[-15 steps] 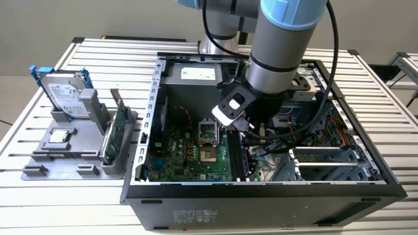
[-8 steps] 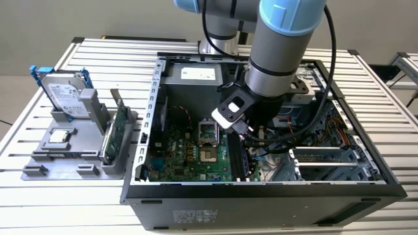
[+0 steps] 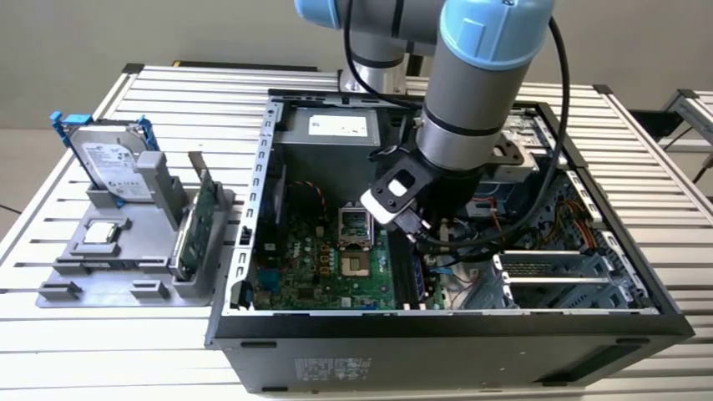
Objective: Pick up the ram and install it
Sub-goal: 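Press down the ram until it locks into place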
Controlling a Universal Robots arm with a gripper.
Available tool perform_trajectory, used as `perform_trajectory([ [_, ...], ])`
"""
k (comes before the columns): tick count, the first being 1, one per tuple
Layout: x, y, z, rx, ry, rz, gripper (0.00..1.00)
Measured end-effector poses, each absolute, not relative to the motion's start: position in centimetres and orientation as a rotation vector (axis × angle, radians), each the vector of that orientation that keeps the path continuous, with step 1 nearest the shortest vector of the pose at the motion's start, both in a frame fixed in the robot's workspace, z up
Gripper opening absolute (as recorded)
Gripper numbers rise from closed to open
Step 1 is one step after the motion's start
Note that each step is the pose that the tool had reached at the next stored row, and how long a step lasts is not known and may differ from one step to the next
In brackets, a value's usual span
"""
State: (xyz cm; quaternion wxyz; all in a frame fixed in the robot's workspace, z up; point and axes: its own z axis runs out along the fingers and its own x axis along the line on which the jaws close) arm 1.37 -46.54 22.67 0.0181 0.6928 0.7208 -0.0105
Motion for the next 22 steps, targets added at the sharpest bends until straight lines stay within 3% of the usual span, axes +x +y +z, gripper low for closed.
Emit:
perform_trajectory([
  [22, 1.37, -46.54, 21.65, 2.152, 2.238, -0.034, 0.00],
])
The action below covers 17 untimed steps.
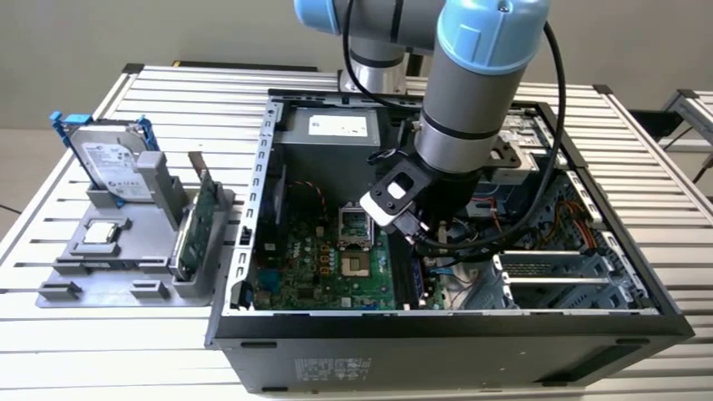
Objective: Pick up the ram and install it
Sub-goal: 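Press down the ram until it locks into place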
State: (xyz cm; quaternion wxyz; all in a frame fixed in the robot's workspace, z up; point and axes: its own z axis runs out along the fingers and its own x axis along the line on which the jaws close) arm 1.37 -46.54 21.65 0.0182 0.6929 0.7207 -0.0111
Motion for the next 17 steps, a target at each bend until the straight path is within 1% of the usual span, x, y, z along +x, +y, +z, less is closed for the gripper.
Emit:
perform_trajectory([
  [17, 1.37, -46.54, 21.65, 2.153, 2.240, -0.037, 0.00],
])
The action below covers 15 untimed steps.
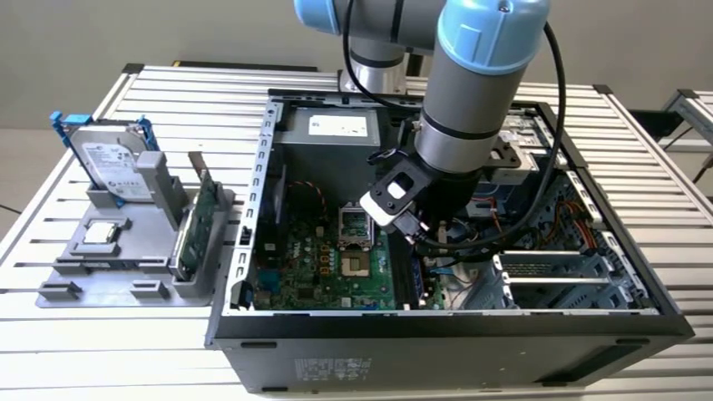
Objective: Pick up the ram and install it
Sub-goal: 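Press down the ram until it locks into place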
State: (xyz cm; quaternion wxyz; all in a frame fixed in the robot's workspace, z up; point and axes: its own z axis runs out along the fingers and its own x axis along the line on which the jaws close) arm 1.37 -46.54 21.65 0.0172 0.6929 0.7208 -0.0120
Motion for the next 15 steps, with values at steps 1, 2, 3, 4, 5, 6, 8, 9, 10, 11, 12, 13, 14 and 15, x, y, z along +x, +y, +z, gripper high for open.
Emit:
perform_trajectory([
  [1, 1.37, -46.54, 21.65, 2.153, 2.240, -0.038, 0.00],
  [2, 1.37, -46.54, 21.66, 2.153, 2.240, -0.038, 0.00],
  [3, 1.37, -46.54, 21.65, 2.153, 2.240, -0.038, 0.00],
  [4, 1.37, -46.54, 21.66, 2.153, 2.240, -0.038, 0.00],
  [5, 1.37, -46.54, 21.66, 2.153, 2.240, -0.038, 0.00],
  [6, 1.37, -46.54, 21.66, 2.154, 2.240, -0.038, 0.00],
  [8, 1.37, -46.54, 21.66, 2.154, 2.241, -0.039, 0.00],
  [9, 1.37, -46.54, 21.66, 2.154, 2.241, -0.039, 0.00],
  [10, 1.37, -46.54, 21.66, 2.154, 2.241, -0.039, 0.00],
  [11, 1.37, -46.54, 21.66, 2.154, 2.241, -0.039, 0.00],
  [12, 1.37, -46.54, 21.66, 2.154, 2.241, -0.040, 0.00],
  [13, 1.37, -46.54, 21.66, 2.154, 2.241, -0.040, 0.00],
  [14, 1.37, -46.54, 21.66, 2.154, 2.241, -0.040, 0.00],
  [15, 1.37, -46.54, 21.67, 2.154, 2.241, -0.040, 0.00],
])
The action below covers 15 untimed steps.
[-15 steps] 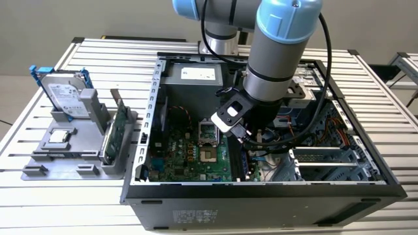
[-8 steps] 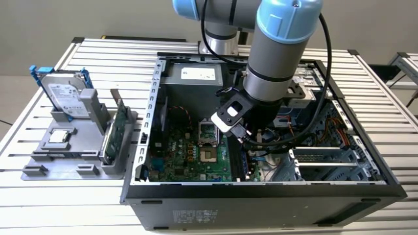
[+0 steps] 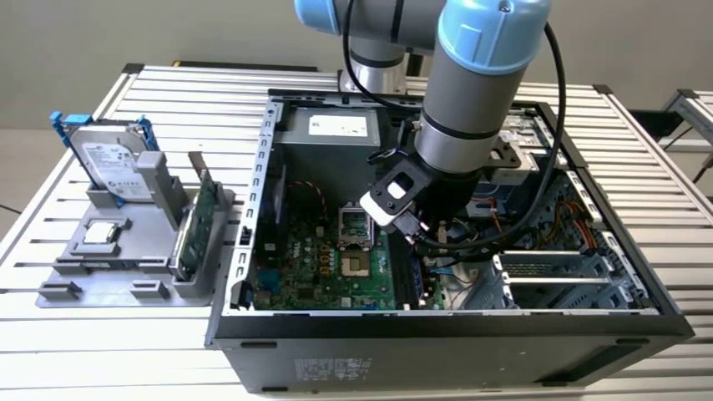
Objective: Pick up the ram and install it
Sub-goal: 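Press down the ram until it locks into place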
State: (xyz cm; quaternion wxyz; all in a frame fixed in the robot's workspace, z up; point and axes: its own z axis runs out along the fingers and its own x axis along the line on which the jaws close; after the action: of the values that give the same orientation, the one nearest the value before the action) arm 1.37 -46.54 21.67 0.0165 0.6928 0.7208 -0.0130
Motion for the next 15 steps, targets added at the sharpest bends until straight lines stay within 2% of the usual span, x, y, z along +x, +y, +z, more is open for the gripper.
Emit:
perform_trajectory([
  [7, 1.4, -46.5, 22.1, 2.155, 2.242, -0.037, 0.00],
  [15, 1.4, -46.5, 24.1, 2.155, 2.241, -0.038, 0.00],
])
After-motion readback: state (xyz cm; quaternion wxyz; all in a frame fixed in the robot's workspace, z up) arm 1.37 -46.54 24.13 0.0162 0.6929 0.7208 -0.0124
